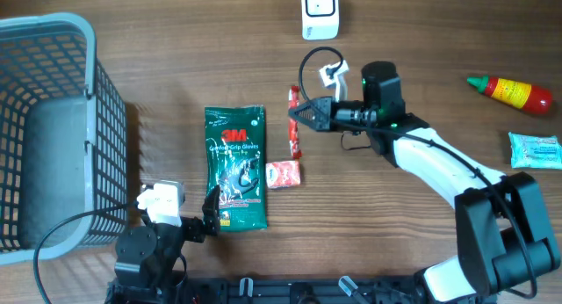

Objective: Scan the item barcode
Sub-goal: 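Lift the Nescafe stick and hold it at the scanner with right gripper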

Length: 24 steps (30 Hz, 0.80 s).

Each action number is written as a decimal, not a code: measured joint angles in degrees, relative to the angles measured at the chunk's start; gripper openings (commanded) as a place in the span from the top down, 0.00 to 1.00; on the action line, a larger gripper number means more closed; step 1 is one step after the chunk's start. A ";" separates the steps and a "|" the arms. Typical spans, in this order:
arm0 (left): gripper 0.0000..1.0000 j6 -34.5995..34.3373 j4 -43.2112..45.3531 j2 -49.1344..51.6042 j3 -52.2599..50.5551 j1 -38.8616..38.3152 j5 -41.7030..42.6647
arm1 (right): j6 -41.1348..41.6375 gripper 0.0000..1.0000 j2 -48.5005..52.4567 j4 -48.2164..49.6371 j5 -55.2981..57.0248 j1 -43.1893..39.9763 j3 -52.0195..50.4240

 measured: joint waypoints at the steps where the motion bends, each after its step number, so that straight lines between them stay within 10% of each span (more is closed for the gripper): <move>1: 0.00 0.00 0.00 0.00 0.00 0.00 0.02 | -0.83 0.95 0.00 -1.55 1.81 -0.39 1.05; 9: 0.00 0.00 -0.02 0.00 0.00 0.00 0.02 | -8.39 0.95 0.02 -23.45 32.11 0.42 20.50; 18: 0.00 0.00 -0.02 0.00 0.00 0.00 0.00 | 5.57 0.95 7.19 -11.91 57.31 -1.86 27.08; 24: 0.00 0.00 -0.02 0.00 0.00 0.00 0.00 | 9.94 0.95 25.64 -14.43 59.43 -2.14 48.70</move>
